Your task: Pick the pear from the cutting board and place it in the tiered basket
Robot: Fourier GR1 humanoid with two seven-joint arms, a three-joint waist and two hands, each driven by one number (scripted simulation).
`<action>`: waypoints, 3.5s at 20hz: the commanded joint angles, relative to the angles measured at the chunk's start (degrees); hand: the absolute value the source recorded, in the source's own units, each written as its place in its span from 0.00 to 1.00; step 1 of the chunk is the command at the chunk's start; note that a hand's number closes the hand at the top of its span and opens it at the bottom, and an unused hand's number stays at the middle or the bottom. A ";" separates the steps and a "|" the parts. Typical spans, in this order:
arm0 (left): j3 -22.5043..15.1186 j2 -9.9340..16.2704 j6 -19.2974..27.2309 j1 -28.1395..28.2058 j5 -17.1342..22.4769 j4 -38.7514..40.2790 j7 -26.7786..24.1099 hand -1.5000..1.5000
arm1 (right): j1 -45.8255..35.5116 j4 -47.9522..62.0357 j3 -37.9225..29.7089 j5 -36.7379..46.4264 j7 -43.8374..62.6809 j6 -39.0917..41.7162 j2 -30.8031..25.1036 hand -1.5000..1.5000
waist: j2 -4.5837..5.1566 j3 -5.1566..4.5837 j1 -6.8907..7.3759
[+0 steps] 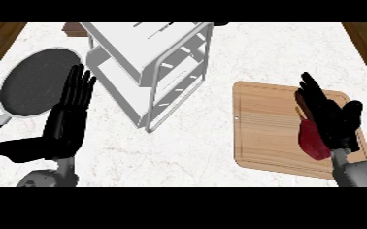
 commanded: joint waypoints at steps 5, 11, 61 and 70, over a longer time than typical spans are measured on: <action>-5.15 3.23 -4.76 -2.06 -5.60 6.80 3.47 0.50 | -12.61 6.43 -7.99 -9.94 1.33 0.39 9.73 0.00 | 0.45 0.09 -0.96; -6.86 1.42 -8.44 -2.64 -5.90 15.23 0.94 0.50 | -13.32 10.24 -10.70 -11.04 -5.77 -2.33 16.60 0.00 | 0.52 0.04 -2.00; -3.62 -0.61 -12.91 0.36 -7.49 13.81 1.18 0.50 | -9.32 -13.10 6.95 16.32 45.57 28.01 -20.16 0.00 | -0.02 -0.03 -1.44; -2.71 -2.41 -11.29 -2.37 -9.53 16.16 1.38 0.50 | -4.51 -8.38 8.49 22.79 40.88 25.21 -15.07 0.00 | 0.04 -0.03 -2.00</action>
